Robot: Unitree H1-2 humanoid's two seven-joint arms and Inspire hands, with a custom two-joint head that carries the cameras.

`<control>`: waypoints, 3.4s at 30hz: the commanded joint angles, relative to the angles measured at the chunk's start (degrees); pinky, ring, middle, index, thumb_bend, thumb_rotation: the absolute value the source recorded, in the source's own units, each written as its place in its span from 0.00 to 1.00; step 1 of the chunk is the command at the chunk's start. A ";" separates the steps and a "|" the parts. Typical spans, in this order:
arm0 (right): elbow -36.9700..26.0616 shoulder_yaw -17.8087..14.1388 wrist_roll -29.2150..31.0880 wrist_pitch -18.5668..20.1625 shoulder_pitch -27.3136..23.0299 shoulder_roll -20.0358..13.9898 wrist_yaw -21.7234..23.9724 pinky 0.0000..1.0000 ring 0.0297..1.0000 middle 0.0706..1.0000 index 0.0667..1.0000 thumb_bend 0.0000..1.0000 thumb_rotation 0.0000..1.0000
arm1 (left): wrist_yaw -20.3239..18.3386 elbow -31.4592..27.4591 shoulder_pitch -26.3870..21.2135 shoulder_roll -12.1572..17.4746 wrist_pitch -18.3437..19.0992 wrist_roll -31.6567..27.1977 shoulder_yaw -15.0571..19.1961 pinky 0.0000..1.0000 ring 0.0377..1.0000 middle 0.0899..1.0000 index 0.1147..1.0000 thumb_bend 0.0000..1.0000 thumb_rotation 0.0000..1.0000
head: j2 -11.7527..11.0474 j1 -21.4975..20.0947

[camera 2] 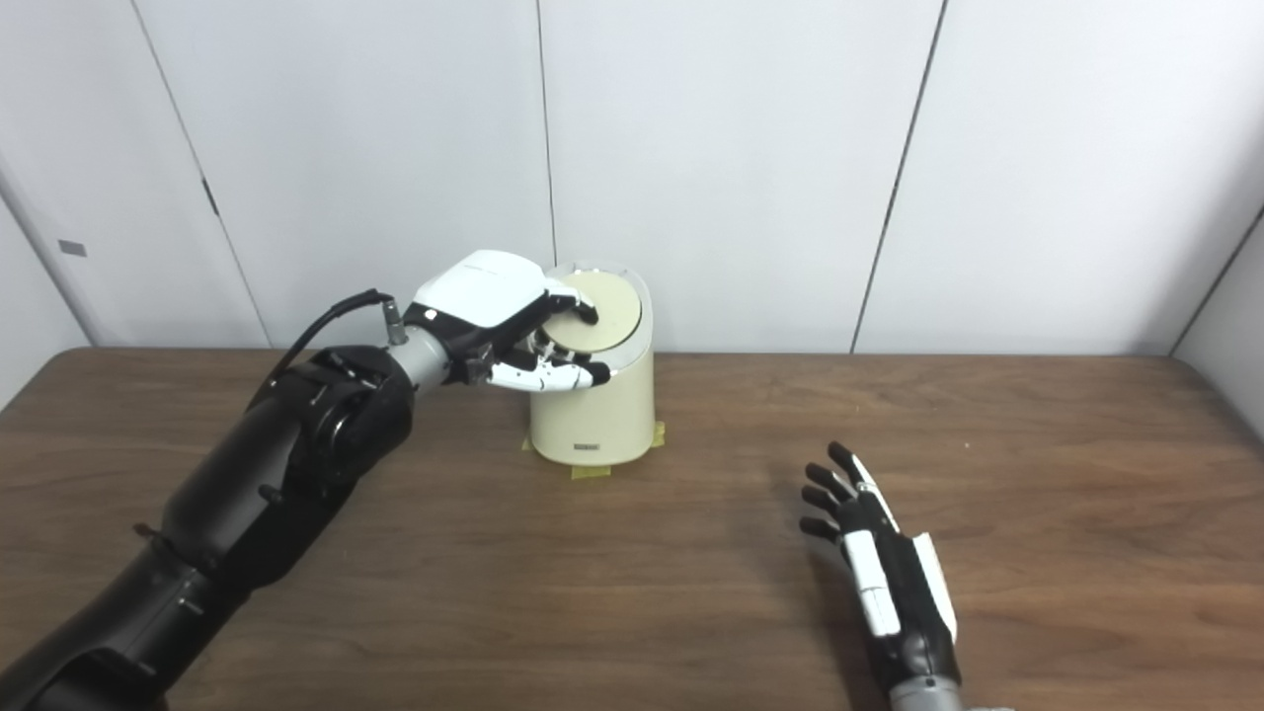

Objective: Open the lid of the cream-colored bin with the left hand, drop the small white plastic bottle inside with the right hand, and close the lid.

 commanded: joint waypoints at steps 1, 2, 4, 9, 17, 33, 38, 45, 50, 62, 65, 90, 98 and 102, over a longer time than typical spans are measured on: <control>-0.06 0.24 -0.09 -0.51 0.57 0.33 -0.39 0.74 0.84 0.86 0.92 0.51 1.00 | -0.63 -1.01 -1.29 0.26 -0.25 0.72 0.02 0.85 0.85 0.83 0.83 0.58 0.86 | 0.01 0.00; -0.12 0.32 -0.31 -0.48 0.59 0.33 -0.45 0.74 0.84 0.86 0.92 0.51 1.00 | -0.81 -0.92 -1.16 0.32 -0.49 0.95 -0.12 0.86 0.86 0.84 0.84 0.57 0.87 | 0.08 -0.14; -0.26 0.38 -0.32 -0.44 0.61 0.40 -0.48 0.74 0.84 0.85 0.92 0.51 1.00 | -1.22 -0.73 -0.84 0.30 -0.65 1.35 -0.29 0.87 0.86 0.85 0.85 0.57 0.87 | 0.15 -0.24; -0.56 0.37 -0.57 -0.30 0.63 0.24 -0.51 0.74 0.84 0.85 0.92 0.51 1.00 | -2.63 -0.50 -0.40 0.25 -0.56 2.14 -0.91 0.92 0.89 0.88 0.88 0.57 0.91 | 0.53 -0.42; -1.09 0.18 -0.19 0.19 0.95 0.44 -0.52 0.75 0.84 0.85 0.92 0.50 0.99 | -6.64 -0.99 -0.16 0.46 -0.08 7.15 -3.81 0.99 0.95 0.92 0.90 0.60 1.00 | 1.02 -0.69; -2.39 -0.35 0.79 1.94 1.09 1.00 -0.86 0.73 0.83 0.85 0.91 0.51 0.98 | -11.16 -2.49 0.32 0.64 -0.54 12.42 -5.56 0.99 0.93 0.89 0.83 0.63 1.00 | 1.80 -0.99; -2.53 -0.35 0.79 1.83 1.26 0.95 -0.82 0.72 0.83 0.85 0.91 0.51 0.98 | -12.50 -4.78 0.43 0.49 -0.07 10.89 -3.83 0.98 0.93 0.89 0.84 0.63 1.00 | 1.89 -0.98; -2.59 -0.18 0.56 1.94 1.46 0.93 -0.79 0.74 0.83 0.85 0.91 0.50 0.98 | -11.28 -10.53 1.36 -0.38 1.89 7.33 1.75 0.88 0.88 0.86 0.81 0.55 0.89 | 2.10 -1.01; -2.35 -0.19 0.78 1.74 1.32 0.82 -0.64 0.74 0.83 0.85 0.90 0.49 0.98 | -8.62 -14.09 3.08 -1.75 4.02 4.39 6.94 0.77 0.84 0.83 0.79 0.52 0.62 | 2.11 -0.98; -2.91 -0.20 1.26 2.20 0.88 0.34 -0.21 0.73 0.83 0.85 0.87 0.50 0.96 | 1.40 -20.50 12.19 -7.01 5.99 -5.58 16.83 0.79 0.88 0.89 0.87 0.42 0.42 | 2.31 -0.66; -2.63 -0.31 1.62 1.84 0.69 0.38 -0.28 0.72 0.83 0.85 0.86 0.50 0.94 | 3.37 -21.68 15.15 -7.96 5.94 -7.95 17.74 0.78 0.88 0.90 0.89 0.41 0.50 | 2.29 -0.55; -6.30 -1.93 7.45 3.06 0.81 -0.12 0.48 0.87 0.90 0.89 0.89 0.60 0.87 | 17.82 -22.00 44.28 -17.50 5.35 -41.90 33.33 0.90 0.90 0.90 0.94 0.36 0.83 | 3.24 -0.01; -6.35 -2.40 7.16 5.09 1.10 -1.18 0.75 0.91 0.93 0.92 0.91 0.57 0.90 | 20.47 -21.00 49.01 -18.99 1.35 -50.94 35.73 0.92 0.91 0.92 0.95 0.42 0.84 | 3.89 0.53; -5.69 -2.07 7.95 5.08 1.29 -2.15 1.99 0.93 0.95 0.94 0.93 0.55 0.92 | 22.07 -20.10 50.10 -19.00 0.80 -52.77 36.47 0.93 0.92 0.92 0.95 0.42 0.88 | 3.98 0.53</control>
